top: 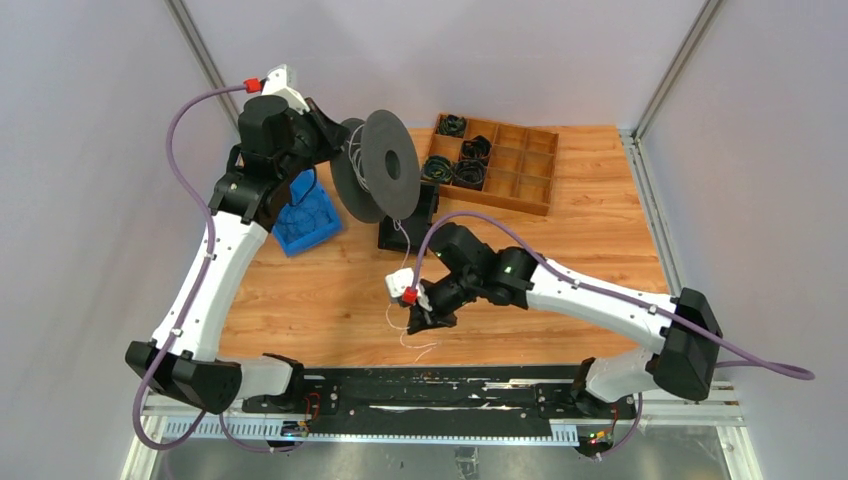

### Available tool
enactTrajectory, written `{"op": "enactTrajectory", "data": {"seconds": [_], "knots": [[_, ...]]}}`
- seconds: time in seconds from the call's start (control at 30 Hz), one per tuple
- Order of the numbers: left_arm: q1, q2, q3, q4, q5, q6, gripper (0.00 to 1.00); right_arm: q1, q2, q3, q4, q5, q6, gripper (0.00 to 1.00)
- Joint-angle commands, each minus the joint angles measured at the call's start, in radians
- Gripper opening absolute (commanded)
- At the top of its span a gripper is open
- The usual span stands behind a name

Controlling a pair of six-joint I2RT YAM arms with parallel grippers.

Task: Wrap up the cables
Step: Wrap the cable around the cable reel.

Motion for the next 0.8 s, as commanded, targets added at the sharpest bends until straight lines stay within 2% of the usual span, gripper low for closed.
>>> {"op": "enactTrajectory", "data": {"seconds": [0.0,0.27,0.53,0.77], "knots": [[0.036,0.01,0.028,0.035,0.035,-0.084,0.0,0.074,0.058,-0.014,0.029,-0.031,0.027,0.01],[0.062,0.016,0.001,0.038,0.038,-0.135,0.0,0.168,0.174,0.134,0.01,-0.056,0.092,0.01],[0.057,-0.002,-0.062,0.065,0.009,-0.106,0.0,0.166,0.232,0.435,-0.161,-0.065,0.107,0.01],[0.018,-0.019,-0.092,0.076,-0.02,-0.08,0.0,0.129,0.285,0.591,-0.197,-0.094,0.15,0.01]]}}
